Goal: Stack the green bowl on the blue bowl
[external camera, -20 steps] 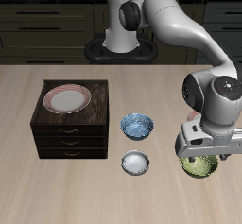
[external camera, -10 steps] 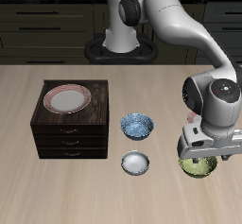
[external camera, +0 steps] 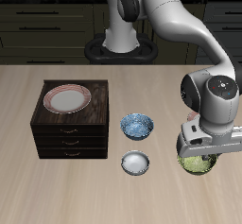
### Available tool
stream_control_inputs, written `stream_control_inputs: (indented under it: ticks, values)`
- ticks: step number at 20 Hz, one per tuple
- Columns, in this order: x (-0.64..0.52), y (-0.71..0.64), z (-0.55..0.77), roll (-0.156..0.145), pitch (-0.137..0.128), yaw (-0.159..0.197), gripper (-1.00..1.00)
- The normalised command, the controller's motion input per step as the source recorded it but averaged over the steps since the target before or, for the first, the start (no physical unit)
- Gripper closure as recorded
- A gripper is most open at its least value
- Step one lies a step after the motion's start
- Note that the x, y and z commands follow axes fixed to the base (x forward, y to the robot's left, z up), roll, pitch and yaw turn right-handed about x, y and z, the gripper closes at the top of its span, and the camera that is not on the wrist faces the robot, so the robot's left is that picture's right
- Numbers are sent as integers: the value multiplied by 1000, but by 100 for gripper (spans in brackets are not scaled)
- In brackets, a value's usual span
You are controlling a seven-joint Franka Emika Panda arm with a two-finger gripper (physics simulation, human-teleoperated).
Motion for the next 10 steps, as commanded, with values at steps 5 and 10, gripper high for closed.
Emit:
stream_control_inputs:
  ticks: [5, 10]
  values:
    - [-109, -14, 270, 28, -42, 4, 100]
    - [-75, -125, 448, 0, -65, -6, 100]
